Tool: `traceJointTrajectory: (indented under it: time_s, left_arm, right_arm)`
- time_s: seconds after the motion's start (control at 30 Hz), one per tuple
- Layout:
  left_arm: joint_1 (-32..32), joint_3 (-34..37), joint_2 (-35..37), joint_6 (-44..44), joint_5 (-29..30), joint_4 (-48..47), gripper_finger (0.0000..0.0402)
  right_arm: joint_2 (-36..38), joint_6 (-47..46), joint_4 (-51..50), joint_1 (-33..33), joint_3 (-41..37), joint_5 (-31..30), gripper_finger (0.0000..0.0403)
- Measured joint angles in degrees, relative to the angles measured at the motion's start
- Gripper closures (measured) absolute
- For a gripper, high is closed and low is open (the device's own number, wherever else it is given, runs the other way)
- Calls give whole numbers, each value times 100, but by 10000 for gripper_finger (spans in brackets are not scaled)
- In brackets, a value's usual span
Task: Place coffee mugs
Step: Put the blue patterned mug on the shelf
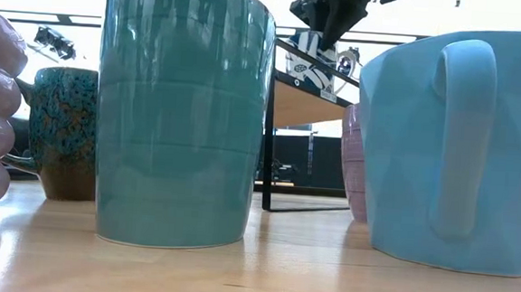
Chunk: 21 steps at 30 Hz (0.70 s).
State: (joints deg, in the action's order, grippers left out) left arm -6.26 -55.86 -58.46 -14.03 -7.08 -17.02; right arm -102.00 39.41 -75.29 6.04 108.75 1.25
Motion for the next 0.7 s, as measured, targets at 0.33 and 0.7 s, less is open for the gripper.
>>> traceJointTrajectory:
  time_s: [0.33,0.7]
  left_arm:
    - [2,0,-115,-138,-289,379,230]
    - [2,4,-795,-371,320,918,230]
  right_arm:
    - [0,145,224,-32,-2,13,283]
    - [11,-347,196,-107,364,199,283]
